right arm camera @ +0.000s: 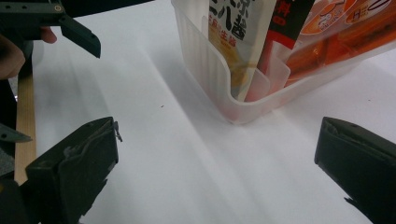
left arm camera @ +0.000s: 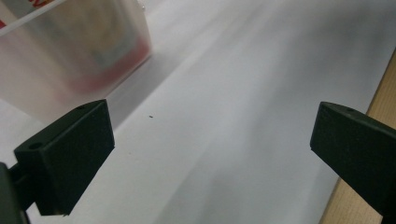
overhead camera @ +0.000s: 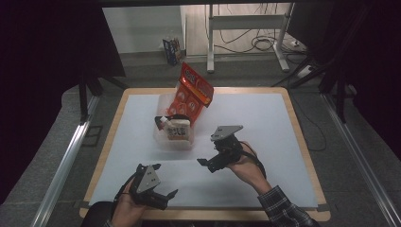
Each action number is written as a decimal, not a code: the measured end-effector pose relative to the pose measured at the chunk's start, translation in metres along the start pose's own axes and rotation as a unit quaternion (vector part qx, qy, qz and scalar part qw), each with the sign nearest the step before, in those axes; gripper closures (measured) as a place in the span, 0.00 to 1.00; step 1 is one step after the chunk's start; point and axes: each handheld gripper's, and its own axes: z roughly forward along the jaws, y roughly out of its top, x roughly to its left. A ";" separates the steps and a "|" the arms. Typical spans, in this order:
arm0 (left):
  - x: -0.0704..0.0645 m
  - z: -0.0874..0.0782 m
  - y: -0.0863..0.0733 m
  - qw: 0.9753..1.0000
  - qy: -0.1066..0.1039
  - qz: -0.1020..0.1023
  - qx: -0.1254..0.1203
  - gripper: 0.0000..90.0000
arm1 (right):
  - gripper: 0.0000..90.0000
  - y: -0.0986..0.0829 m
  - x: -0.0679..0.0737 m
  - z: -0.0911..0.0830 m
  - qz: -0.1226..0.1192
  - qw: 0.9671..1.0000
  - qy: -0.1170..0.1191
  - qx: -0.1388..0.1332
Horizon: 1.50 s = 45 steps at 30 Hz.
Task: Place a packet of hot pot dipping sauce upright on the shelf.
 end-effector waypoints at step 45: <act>0.003 -0.001 -0.001 1.000 0.005 -0.009 0.004 0.00 | 0.00 -0.029 -0.004 -0.017 0.030 0.999 -0.018 0.008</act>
